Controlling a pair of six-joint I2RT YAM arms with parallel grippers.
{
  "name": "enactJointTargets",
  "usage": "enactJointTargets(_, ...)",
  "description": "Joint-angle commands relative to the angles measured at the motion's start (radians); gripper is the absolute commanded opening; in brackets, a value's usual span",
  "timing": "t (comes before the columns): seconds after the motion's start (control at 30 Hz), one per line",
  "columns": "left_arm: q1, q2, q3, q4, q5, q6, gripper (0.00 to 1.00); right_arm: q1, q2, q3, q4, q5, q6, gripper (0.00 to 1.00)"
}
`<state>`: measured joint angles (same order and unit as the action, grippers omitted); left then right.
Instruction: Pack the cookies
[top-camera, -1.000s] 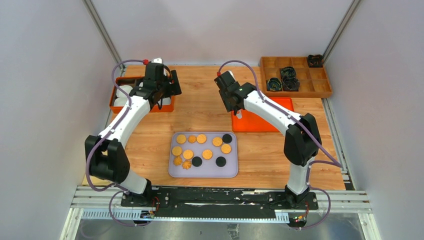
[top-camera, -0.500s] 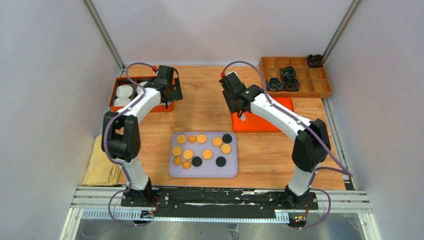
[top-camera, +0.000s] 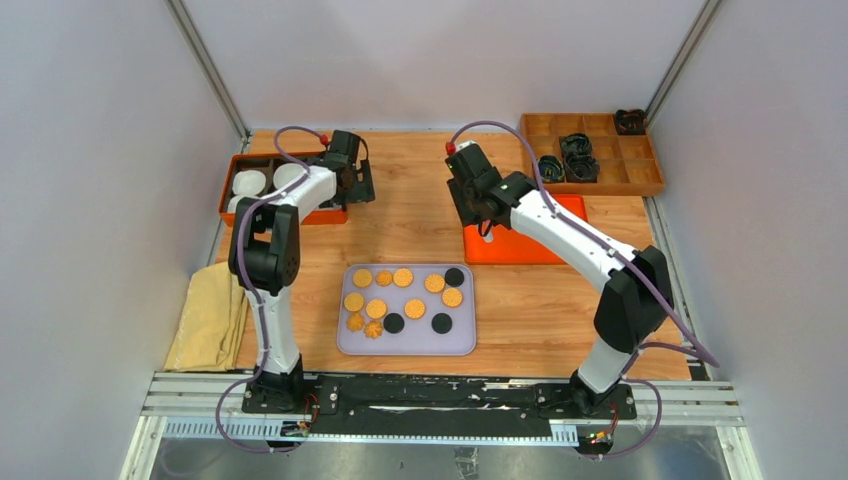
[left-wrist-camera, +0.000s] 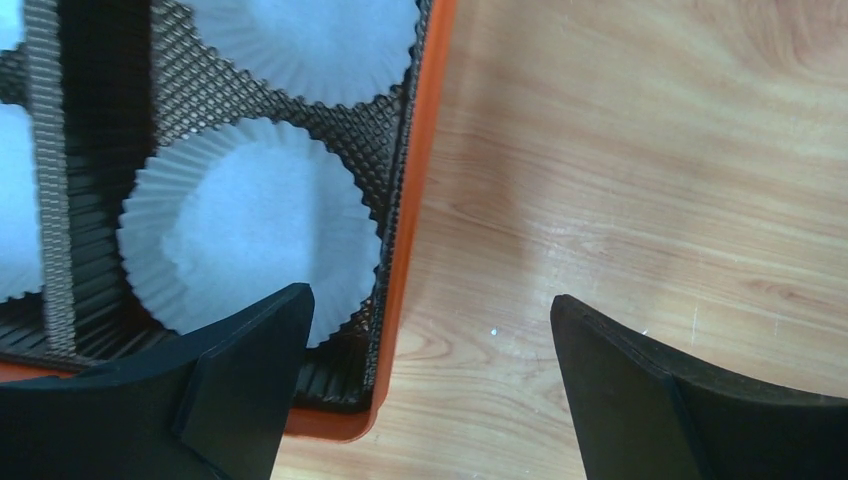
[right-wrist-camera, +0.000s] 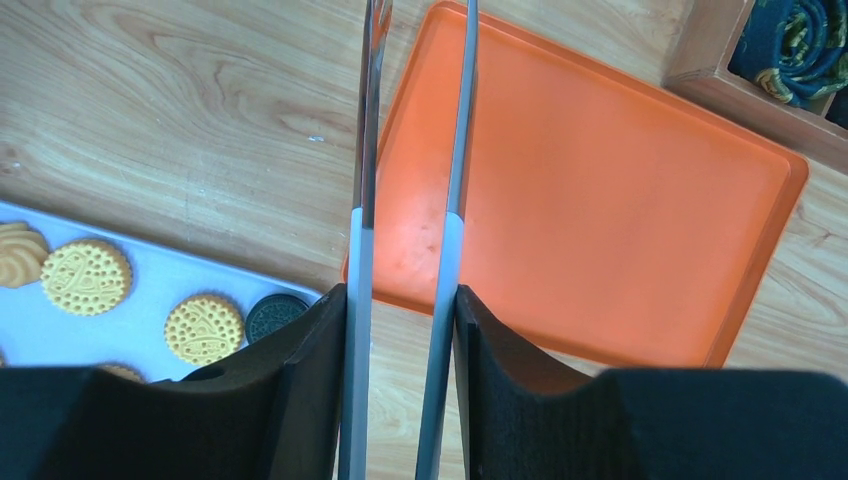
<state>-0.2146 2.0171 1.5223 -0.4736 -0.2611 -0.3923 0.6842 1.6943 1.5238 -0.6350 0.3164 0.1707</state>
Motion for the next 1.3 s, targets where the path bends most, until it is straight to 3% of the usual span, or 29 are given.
enactJointTargets(0.0,0.004,0.032,0.027,0.004,0.084,0.004,0.95,-0.012,-0.074,-0.016,0.027,-0.004,0.015,0.39)
enactJointTargets(0.17,-0.024,0.027,0.015,0.057,0.26,-0.007,0.93,-0.012,-0.107,-0.032,0.041,0.005,0.015,0.39)
enactJointTargets(0.3,-0.113,0.015,0.037,0.078,0.37,-0.015,0.93,-0.014,-0.114,-0.044,0.044,0.02,0.016,0.39)
enactJointTargets(0.57,-0.277,0.023,0.052,0.108,0.433,-0.052,0.93,-0.028,-0.17,-0.092,0.044,0.049,0.015,0.39)
enactJointTargets(0.9,-0.338,0.008,-0.038,0.225,0.529,-0.108,0.93,-0.032,-0.35,-0.198,0.044,0.128,-0.005,0.39)
enactJointTargets(1.27,-0.41,-0.161,-0.271,0.288,0.552,-0.114,0.93,-0.032,-0.472,-0.235,0.012,0.157,-0.011,0.39)
